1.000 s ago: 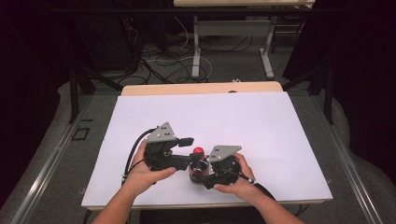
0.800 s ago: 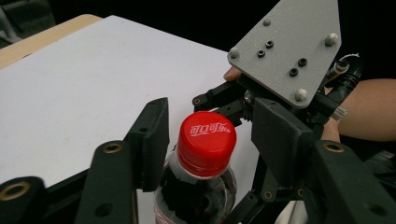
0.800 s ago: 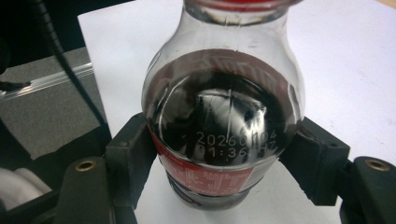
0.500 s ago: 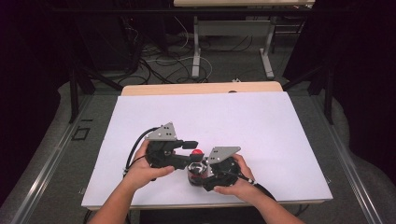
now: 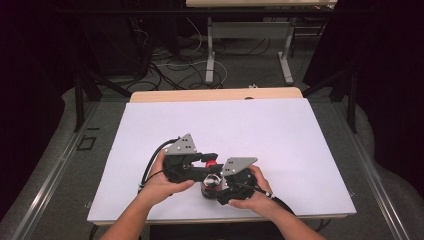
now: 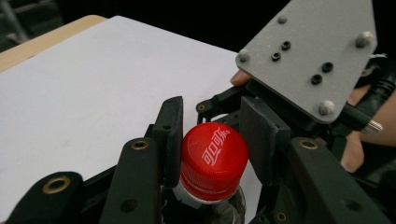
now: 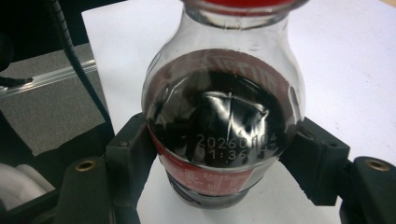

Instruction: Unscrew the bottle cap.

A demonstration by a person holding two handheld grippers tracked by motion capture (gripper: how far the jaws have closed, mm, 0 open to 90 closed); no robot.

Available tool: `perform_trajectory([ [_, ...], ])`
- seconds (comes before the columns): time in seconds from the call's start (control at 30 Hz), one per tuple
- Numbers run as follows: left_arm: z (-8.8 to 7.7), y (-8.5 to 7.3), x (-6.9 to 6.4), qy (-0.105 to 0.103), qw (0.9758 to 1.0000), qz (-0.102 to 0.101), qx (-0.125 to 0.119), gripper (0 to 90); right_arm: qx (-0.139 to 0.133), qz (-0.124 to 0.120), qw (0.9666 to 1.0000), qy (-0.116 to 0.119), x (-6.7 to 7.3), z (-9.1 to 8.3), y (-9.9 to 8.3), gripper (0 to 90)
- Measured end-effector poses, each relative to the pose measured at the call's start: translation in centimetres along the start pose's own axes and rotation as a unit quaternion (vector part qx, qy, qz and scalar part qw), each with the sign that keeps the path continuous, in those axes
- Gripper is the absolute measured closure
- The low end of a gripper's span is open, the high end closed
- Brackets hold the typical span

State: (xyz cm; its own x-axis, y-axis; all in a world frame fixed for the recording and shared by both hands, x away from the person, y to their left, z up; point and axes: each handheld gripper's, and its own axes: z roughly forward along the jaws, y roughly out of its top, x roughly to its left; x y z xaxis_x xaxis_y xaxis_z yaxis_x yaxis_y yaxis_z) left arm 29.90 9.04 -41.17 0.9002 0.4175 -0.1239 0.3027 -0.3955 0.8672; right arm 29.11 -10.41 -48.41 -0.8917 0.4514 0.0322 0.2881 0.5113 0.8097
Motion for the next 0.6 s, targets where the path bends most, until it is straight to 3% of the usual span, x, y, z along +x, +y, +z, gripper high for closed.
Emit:
perform_trajectory([
  [0.13,0.3,0.3,-1.1,0.054,0.9981,-0.029,0.0,61.5,0.0,0.006,0.9999,-0.008,-0.1,0.0,0.0,30.4],
  [0.23,0.6,0.5,-1.7,0.093,0.9932,-0.07,-0.004,61.6,-0.002,0.01,0.9998,-0.016,-0.1,0.0,0.0,30.3],
  [0.33,0.8,0.7,-2.2,0.123,0.9878,-0.093,-0.02,61.7,-0.001,0.017,0.9996,-0.024,-0.2,0.0,0.0,30.4],
  [0.43,0.8,1.0,-2.5,0.131,0.9852,-0.108,-0.027,61.7,0.002,0.008,0.9996,-0.028,-0.3,0.0,-0.1,30.3],
  [0.53,0.7,1.3,-2.5,0.128,0.986,-0.104,-0.024,61.7,0.005,0.017,0.9995,-0.028,-0.3,0.0,-0.1,30.4],
  [0.6,0.7,1.4,-2.4,0.133,0.9851,-0.106,-0.025,61.7,0.0,0.015,0.9993,-0.033,-0.3,0.0,-0.1,30.4],
])
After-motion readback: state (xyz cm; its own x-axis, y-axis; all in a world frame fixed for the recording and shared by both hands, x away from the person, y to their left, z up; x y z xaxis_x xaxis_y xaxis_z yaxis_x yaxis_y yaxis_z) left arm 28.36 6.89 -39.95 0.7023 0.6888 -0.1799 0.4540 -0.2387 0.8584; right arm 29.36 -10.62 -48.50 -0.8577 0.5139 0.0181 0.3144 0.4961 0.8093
